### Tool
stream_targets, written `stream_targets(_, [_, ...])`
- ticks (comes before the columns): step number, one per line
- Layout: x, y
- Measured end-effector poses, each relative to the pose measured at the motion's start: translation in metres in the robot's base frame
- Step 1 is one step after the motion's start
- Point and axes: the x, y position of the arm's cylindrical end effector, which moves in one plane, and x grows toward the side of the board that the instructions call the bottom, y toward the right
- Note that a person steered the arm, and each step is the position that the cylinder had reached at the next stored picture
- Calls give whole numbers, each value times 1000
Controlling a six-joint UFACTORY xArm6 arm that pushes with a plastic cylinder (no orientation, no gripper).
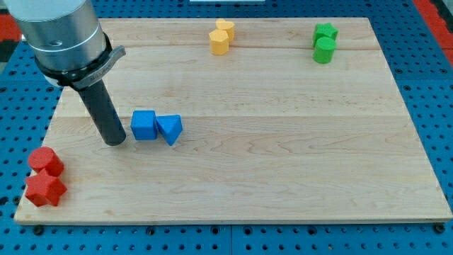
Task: Slightly touch down to the blue triangle
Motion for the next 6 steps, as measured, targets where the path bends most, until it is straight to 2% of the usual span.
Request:
stream_targets(1, [5, 0])
stream_targets(2, [22, 46])
stream_targets(3, [11, 95])
stream_targets(5, [9, 112])
stream_targets(6, [35, 98])
